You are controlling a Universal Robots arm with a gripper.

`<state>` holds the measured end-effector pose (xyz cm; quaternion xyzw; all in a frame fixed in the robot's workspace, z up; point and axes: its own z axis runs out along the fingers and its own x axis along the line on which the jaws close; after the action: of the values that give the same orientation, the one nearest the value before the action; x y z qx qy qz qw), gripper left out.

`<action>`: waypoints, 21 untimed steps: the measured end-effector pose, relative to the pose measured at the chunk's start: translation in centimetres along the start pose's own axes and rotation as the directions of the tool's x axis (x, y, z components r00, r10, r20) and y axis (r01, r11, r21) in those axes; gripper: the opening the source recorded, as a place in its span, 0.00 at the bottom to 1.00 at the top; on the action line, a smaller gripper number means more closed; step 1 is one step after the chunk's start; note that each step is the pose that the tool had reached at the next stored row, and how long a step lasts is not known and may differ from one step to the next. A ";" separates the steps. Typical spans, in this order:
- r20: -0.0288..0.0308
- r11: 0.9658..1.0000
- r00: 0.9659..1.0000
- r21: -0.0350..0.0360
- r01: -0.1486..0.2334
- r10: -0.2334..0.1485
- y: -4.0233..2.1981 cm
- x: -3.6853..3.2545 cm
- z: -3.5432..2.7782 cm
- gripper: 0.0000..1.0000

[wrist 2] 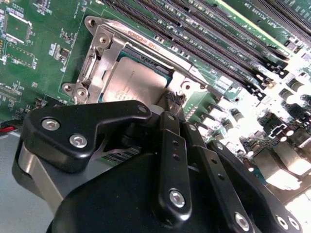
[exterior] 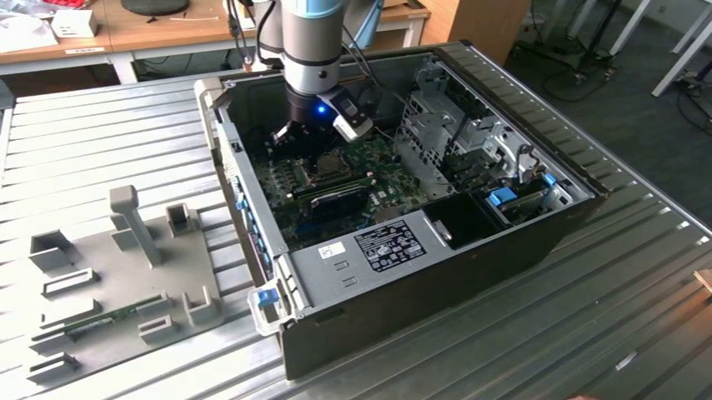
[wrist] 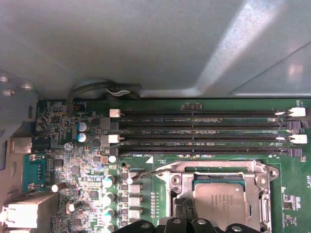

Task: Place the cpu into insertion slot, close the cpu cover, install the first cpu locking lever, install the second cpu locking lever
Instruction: 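Close the cpu cover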

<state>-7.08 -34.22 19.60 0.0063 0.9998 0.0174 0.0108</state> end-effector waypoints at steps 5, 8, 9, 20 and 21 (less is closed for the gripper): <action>0.000 1.000 1.000 0.000 0.000 0.000 -0.01 0.01 -0.02 0.10; 0.002 1.000 1.000 -0.003 0.000 0.000 0.09 -0.06 -0.13 0.10; 0.003 1.000 1.000 -0.004 0.000 0.000 0.12 -0.08 -0.25 0.10; 0.002 1.000 1.000 -0.001 0.000 0.000 0.18 -0.11 -2.62 0.10; 0.002 1.000 1.000 -0.001 0.000 0.000 0.19 -0.12 -2.89 0.10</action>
<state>-7.02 -34.13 22.50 0.0062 0.9998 0.0179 0.0116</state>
